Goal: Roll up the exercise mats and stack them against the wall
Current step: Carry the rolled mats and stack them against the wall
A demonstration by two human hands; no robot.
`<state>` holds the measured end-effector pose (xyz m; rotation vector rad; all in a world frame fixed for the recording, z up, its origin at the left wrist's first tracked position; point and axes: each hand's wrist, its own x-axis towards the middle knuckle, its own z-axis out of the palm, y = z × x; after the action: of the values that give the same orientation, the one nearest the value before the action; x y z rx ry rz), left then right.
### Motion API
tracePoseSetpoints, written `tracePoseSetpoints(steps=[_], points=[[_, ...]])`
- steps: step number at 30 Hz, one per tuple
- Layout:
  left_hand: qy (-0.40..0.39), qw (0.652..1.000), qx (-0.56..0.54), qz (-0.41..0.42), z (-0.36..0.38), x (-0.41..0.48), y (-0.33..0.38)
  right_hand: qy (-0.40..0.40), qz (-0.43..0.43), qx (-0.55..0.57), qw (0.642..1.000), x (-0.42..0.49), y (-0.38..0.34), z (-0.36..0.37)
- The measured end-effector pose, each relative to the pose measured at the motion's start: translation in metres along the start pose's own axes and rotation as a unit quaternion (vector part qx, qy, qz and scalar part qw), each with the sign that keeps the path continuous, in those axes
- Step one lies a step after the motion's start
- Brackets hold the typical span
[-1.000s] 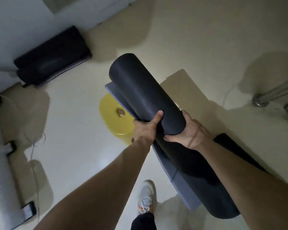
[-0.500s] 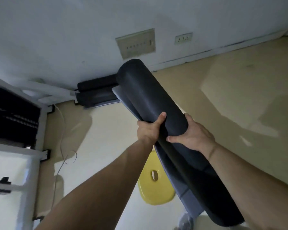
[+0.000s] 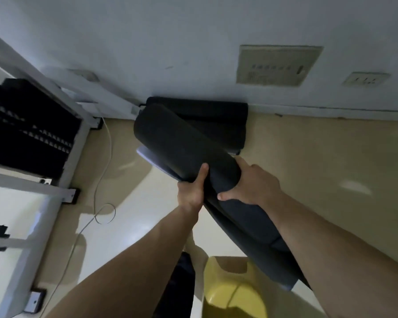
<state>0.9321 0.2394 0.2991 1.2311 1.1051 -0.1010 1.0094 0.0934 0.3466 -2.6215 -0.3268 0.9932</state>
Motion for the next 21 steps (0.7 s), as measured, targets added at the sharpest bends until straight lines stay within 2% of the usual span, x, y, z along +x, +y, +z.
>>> tracePoseSetpoints(steps=[5, 11, 15, 21], points=[[0.037, 0.997, -0.055, -0.047, -0.024, 0.158, 0.016, -0.033, -0.034, -0.072, 0.996, 0.165, -0.061, 0.026], [0.103, 0.981, -0.139, -0.092, -0.037, 0.312, -0.038, -0.041, -0.106, -0.153, 0.982, 0.33, -0.08, 0.111], [0.136, 0.971, -0.168, -0.102, -0.033, 0.394, -0.083, -0.072, -0.116, -0.197, 0.971, 0.406, -0.074, 0.167], [0.146, 0.966, -0.192, -0.091, -0.015, 0.484, -0.113, -0.055, -0.101, -0.217, 0.969, 0.486, -0.06, 0.212]])
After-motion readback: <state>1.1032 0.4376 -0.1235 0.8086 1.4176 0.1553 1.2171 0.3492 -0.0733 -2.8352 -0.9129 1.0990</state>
